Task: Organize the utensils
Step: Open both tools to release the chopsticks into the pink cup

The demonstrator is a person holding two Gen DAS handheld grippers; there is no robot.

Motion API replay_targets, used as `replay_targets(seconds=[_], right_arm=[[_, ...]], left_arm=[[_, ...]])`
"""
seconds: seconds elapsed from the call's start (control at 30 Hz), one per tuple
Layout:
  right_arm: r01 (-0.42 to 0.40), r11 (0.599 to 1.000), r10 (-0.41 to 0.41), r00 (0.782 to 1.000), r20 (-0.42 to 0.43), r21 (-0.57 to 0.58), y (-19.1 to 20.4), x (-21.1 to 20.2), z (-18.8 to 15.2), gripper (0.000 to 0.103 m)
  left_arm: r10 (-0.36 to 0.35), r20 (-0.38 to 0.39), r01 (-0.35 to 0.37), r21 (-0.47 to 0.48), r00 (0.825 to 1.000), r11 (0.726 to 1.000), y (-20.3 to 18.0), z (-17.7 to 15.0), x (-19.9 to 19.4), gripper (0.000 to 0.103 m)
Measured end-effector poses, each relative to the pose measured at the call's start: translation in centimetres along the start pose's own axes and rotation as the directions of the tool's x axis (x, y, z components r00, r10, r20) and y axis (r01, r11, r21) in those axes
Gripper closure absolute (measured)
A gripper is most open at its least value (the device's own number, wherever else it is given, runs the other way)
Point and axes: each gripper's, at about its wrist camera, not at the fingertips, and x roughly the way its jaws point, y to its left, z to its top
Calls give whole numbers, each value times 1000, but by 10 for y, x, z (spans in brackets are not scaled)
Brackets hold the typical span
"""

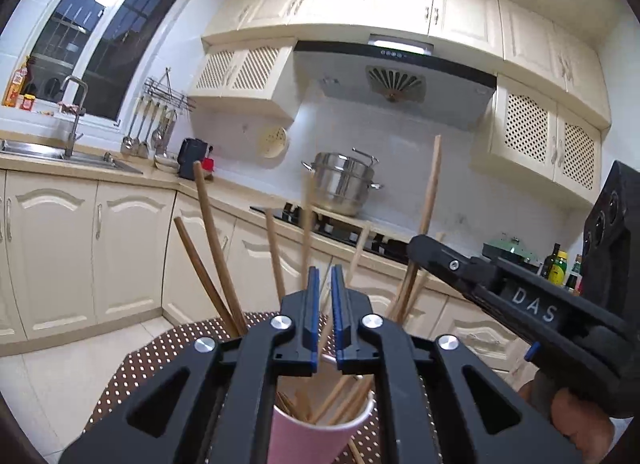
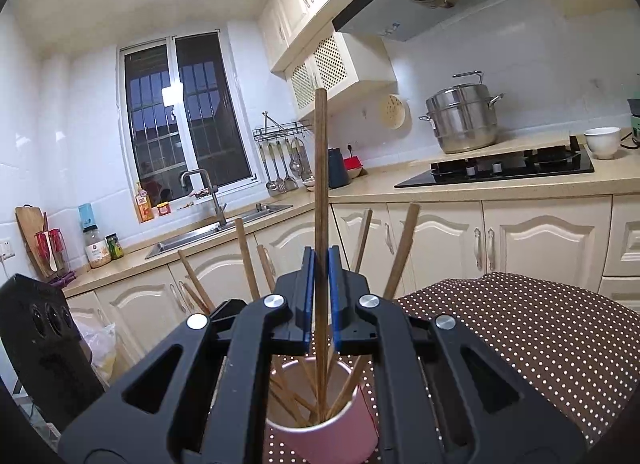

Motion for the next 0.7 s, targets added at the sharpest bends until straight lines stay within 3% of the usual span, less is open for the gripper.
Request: replay_targets(seconds=[0.03, 0.07, 0.1, 0.27, 0.47, 0.7], right_arm=[[0, 1000, 0, 1000, -3, 0, 0, -1, -1, 95], [1, 1000, -1, 1000, -5, -2, 1, -3, -1, 95], [3, 1000, -3, 1000, -6, -4, 1, -5, -1, 95], [7, 1000, -7, 1000, -20, 3, 2, -13, -4, 95], [9, 1000, -9, 999, -50, -5, 8, -16, -10, 95], [24, 1000, -24, 997, -69, -6, 15, -19, -13, 95]], left_arm=[[-3, -8, 3, -2, 1000, 1000, 0, 0, -1, 92], [-3, -16, 3, -3, 1000, 1000, -1, 0, -2, 80], [-3, -21, 3, -8, 1000, 1000, -1, 0, -4, 75], [4, -37, -5, -18, 999, 1000, -2, 4, -15, 71], [95, -71, -93, 19, 993, 995, -3, 11, -31, 59], [170, -116, -164, 53, 979, 985, 3, 17, -44, 53]])
